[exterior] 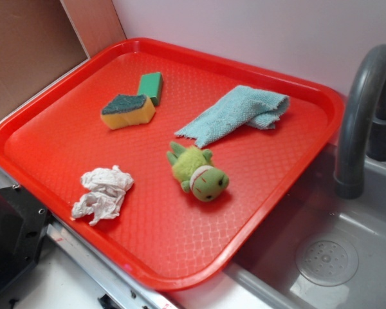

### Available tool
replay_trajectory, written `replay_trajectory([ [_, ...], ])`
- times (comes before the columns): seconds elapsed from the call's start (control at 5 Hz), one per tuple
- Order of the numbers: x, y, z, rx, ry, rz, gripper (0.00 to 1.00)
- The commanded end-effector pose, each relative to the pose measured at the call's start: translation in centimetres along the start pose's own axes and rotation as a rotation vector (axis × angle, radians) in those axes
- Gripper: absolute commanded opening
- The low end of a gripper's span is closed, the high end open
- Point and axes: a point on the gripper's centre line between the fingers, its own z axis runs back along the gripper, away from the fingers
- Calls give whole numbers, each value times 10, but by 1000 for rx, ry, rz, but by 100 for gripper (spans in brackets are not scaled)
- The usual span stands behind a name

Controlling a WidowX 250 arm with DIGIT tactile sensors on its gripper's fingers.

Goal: Grab the green animal.

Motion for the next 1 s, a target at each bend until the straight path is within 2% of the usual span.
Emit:
replay_trajectory([
  [0.0,0,0,0,0,0,0,100],
  [0.2,24,-20,-12,80,-32,-257,100],
  [0.4,40,-40,-23,128,-75,-509,100],
  [0.6,56,-62,-47,121,-122,-757,100],
  [0.8,64,-77,-63,81,-177,-1002,100],
])
